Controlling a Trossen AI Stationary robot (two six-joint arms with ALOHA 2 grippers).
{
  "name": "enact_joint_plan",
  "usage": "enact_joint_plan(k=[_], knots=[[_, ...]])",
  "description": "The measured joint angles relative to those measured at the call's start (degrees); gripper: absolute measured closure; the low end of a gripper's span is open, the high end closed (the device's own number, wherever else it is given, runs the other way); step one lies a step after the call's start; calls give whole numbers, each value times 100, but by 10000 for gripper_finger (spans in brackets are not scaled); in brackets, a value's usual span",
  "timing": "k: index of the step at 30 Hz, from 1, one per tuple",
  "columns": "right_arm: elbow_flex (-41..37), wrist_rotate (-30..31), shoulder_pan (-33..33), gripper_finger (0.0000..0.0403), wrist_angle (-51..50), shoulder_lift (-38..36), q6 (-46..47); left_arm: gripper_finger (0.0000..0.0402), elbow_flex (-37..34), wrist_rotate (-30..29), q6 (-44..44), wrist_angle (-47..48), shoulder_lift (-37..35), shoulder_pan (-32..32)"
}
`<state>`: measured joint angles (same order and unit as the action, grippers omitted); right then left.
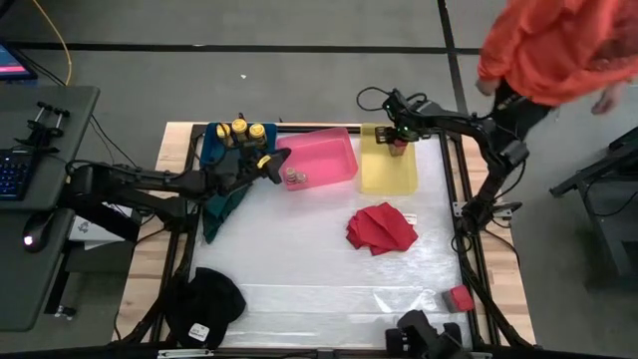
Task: Sort spices by type
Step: Put the left red seasoning bottle into the yellow bin, then put the red seasoning bottle into the yellow bin
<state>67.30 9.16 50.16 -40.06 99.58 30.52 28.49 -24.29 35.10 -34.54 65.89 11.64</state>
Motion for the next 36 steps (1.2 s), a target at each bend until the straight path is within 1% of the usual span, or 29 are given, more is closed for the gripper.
enact_joint_plan(k=[3, 5, 9, 10, 11, 15, 17, 19, 22, 24, 28, 31, 33, 36], knots=[[72, 23, 70, 203, 3, 115, 316, 350, 51, 10, -256, -12, -4, -2], [97, 25, 123, 203, -10, 117, 491, 340, 51, 17, -267, 24, -2, -2], [93, 23, 196, 202, -37, 121, 563, 327, 51, 18, -274, 218, -2, -2], [93, 22, 202, 191, -40, 115, 564, 324, 51, 18, -277, 278, -2, -2], [93, 13, 201, 171, -43, 115, 567, 322, 51, 17, -279, 326, -2, 1], [93, -66, 198, 79, -45, 112, 697, 315, 51, 20, -280, 479, -2, 11], [97, -86, 198, 50, -78, 112, 800, 313, 51, 20, -280, 508, -2, 13], [160, -97, 198, 33, -184, 112, 808, 311, 51, 21, -280, 514, -2, 13], [421, -72, 198, 25, -425, 112, 659, 311, 51, 21, -280, 514, -2, 13], [702, 92, 198, 24, -708, 112, 460, 311, 51, 20, -280, 514, -2, 13], [1427, 464, 198, 28, -1427, 108, 27, 311, 51, 21, -280, 518, -2, 13], [1993, 518, 173, 30, -1825, 93, -324, 311, 51, 21, -282, 528, -2, 13], [2314, 359, 105, 30, -2054, 41, -560, 311, 51, 25, -280, 582, -4, 13], [2710, -225, -140, 30, -2527, -130, -916, 311, 51, 144, -280, 725, -4, 13]])
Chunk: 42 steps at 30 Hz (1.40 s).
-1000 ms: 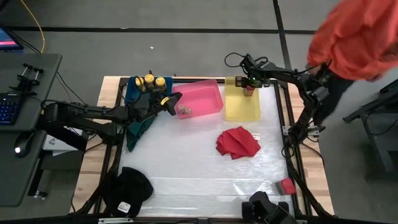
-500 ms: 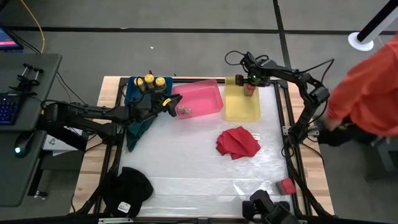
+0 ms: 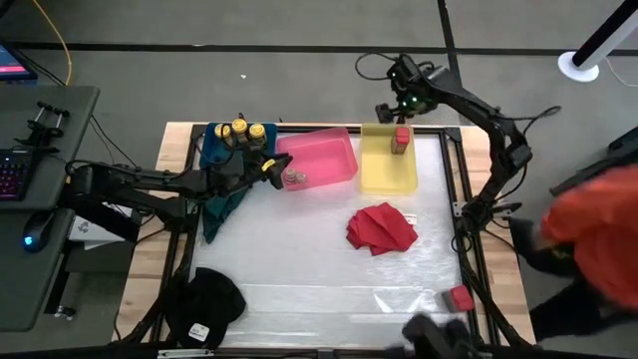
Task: Sort spices by type
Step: Put the red seasoning bottle into the yellow bin
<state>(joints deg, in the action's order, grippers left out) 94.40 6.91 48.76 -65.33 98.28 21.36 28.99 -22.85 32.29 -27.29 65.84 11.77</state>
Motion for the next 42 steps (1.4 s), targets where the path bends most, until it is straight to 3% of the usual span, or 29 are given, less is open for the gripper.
enact_joint_plan(k=[4, 8, 12, 17, 24, 30, 42], knots=[[-4, -575, -665, 30, -776, -461, -68, 311, 0, 251, 13, 195, 0, 0], [-679, -1005, -1742, 30, -1331, -1084, 548, 311, 0, 499, 44, 230, 0, 0], [-1987, -1551, -3028, 30, -1576, -1795, 1946, 311, 0, 791, 44, 223, 0, 0], [-3723, -2823, -4854, 30, -1599, -2671, 4116, 311, 0, 1133, 37, 225, 0, 0], [-4938, -4327, -6919, 30, -956, -3218, 6493, 311, 0, 1226, -201, 223, 0, 0], [-5477, -5081, -7646, 30, 121, -3049, 7169, 311, 0, 1225, -200, 222, 0, 0], [-5671, -5253, -7959, 30, 1333, -2523, 7448, 311, 0, 1224, -203, 222, 0, 0]])
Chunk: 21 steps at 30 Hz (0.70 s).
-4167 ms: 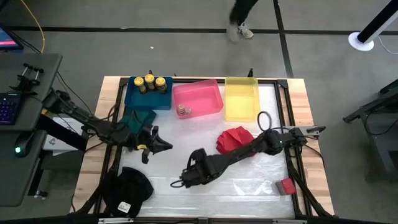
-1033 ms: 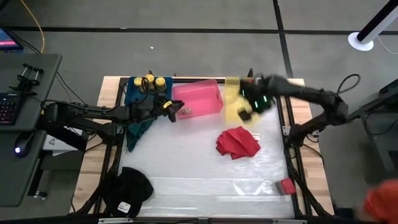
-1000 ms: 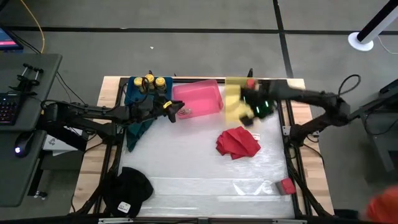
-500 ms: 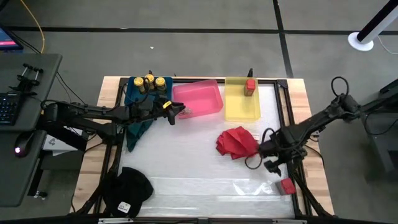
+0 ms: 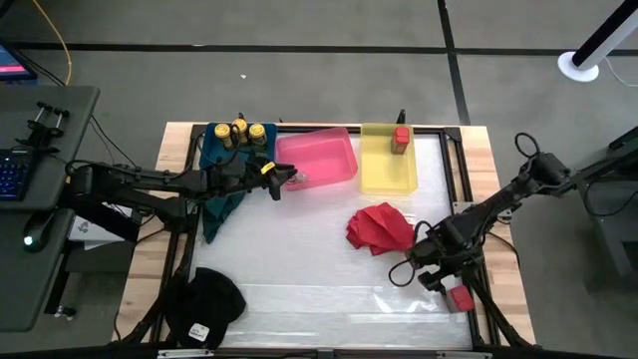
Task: Sort spices by type
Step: Put the red seasoning bottle into the yellow bin
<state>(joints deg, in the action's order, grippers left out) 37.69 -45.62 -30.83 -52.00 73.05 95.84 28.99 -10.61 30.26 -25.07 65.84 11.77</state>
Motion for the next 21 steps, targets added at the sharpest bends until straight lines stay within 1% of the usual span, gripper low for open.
enact_joint_plan(k=[4, 9, 12, 16, 21], knots=[[0, -205, -176, 30, 151, 407, -186, 311, 0, 2, 4, -1, 0, 0], [0, -384, -381, 30, 379, 830, -183, 311, 0, 29, 9, -1, 0, 0], [0, -497, -453, 30, 788, 972, -102, 311, 0, 128, 4, 1, 0, 0], [0, -497, -530, 30, 1362, 1098, 193, 311, 0, 154, 47, 1, 0, 9], [0, -541, -645, 35, 1655, 1229, 391, 311, 0, 153, -35, 36, 0, 26]])
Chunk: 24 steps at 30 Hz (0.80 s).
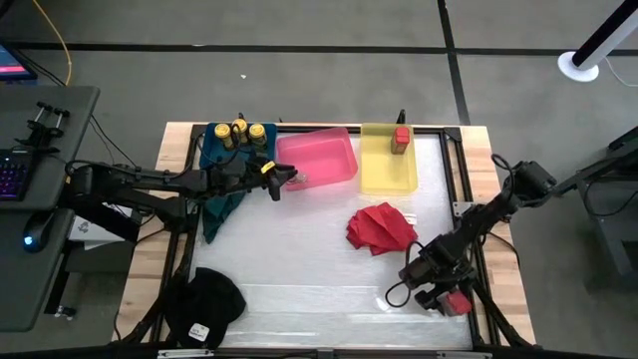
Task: Sort spices by type
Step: Put the red seasoning bottle into the yellow bin
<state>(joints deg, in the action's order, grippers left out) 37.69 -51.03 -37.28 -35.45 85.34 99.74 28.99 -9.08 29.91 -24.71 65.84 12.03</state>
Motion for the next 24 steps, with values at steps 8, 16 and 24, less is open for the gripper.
enact_joint_plan(k=[8, 16, 24], knots=[[0, 40, -114, 126, 33, 21, 131, 311, 0, 0, 82, 9, 0, 0], [4, 95, -94, 199, 111, -23, -114, 311, 0, 0, 30, 9, 0, 0], [729, 102, 398, 199, -66, -541, -784, 311, 0, 106, 129, -28, 0, 35]])
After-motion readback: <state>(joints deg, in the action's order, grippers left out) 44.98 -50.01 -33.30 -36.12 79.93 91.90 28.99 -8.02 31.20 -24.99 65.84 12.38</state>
